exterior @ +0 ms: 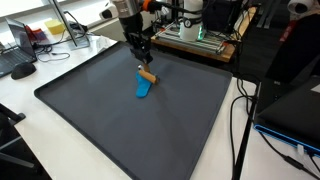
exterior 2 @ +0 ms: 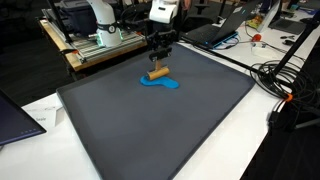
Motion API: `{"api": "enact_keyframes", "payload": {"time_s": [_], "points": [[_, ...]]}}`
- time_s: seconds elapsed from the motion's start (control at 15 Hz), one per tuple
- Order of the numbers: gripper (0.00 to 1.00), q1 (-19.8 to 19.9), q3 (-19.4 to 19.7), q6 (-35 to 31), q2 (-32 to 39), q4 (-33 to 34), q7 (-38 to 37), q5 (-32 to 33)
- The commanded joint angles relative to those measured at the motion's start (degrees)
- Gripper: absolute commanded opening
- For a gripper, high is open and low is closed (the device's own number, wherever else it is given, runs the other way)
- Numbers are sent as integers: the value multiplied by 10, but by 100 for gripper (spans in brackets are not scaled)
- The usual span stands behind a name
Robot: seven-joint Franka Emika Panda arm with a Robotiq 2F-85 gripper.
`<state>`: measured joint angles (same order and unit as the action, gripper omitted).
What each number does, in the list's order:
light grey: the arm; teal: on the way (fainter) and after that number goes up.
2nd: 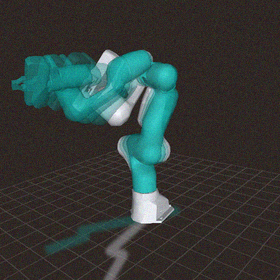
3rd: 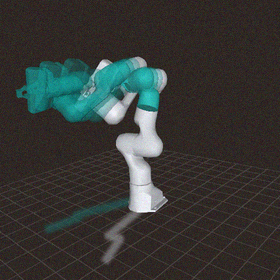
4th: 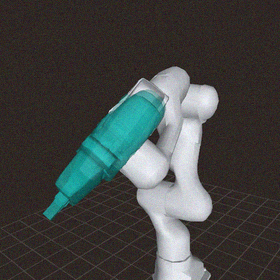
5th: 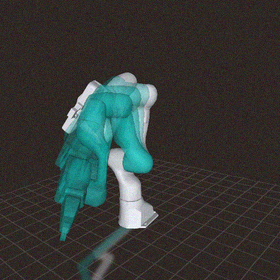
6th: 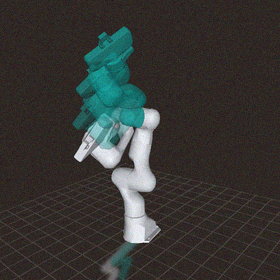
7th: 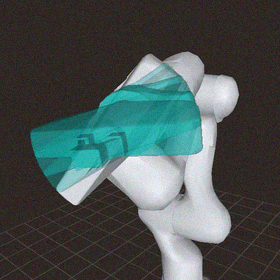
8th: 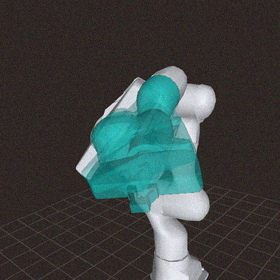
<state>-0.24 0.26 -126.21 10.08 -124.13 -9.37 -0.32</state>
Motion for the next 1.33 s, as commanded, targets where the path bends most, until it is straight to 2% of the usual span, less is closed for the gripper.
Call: {"api": "enact_keyframes", "payload": {"time_s": [0.0,1.27], "points": [[22,4,8,16,27,-36,14,10],[22,6,10,14,0,-83,28,20]]}}
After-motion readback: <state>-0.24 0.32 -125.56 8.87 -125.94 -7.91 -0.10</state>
